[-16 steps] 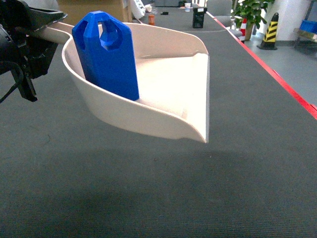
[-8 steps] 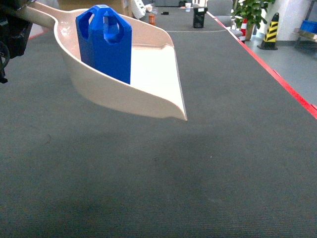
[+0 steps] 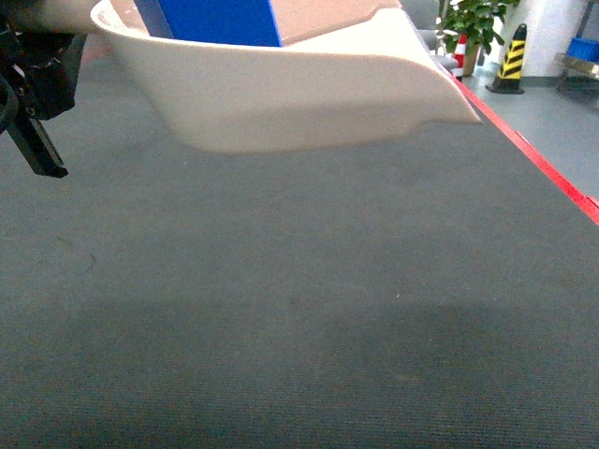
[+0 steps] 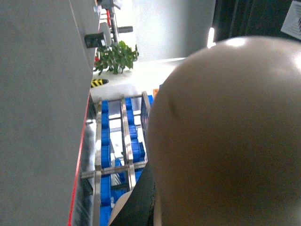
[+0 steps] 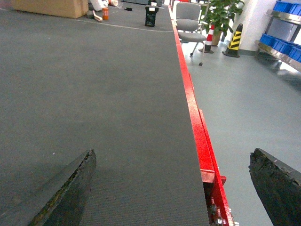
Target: Place part in tray to right shelf
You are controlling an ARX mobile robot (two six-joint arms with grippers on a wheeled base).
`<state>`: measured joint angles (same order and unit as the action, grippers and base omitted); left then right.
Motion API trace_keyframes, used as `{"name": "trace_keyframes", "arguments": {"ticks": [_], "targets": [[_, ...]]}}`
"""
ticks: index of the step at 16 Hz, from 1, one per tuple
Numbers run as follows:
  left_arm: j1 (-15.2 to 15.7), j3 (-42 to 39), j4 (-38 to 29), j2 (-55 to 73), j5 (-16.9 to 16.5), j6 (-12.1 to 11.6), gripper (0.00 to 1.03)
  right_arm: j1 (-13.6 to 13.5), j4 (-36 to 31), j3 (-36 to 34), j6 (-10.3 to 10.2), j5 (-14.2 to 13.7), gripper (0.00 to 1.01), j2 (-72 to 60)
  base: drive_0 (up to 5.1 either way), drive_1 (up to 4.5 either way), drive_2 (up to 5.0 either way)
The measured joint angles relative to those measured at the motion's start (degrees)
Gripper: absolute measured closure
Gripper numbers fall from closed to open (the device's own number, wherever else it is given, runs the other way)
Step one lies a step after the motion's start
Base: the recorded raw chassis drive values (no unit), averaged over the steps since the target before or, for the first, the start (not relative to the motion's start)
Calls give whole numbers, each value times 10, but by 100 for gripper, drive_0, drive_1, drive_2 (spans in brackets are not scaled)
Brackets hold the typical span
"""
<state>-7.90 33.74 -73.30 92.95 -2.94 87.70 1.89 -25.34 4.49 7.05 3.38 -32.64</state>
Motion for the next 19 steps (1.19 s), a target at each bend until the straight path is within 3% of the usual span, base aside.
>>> {"name": "trace_keyframes", "arguments": {"ticks": [3, 7, 19], "targets": [[-4, -13, 1, -3, -4, 24, 88, 0, 0, 0, 0, 0, 3, 0, 0, 0, 0], [1, -13, 0, -3, 1, 33, 88, 0, 0, 0, 0, 0, 3, -2, 0, 0, 0], [1, -14, 0, -3, 0, 35, 88, 0, -1, 0, 0, 1, 3, -2, 489, -302, -172]]}}
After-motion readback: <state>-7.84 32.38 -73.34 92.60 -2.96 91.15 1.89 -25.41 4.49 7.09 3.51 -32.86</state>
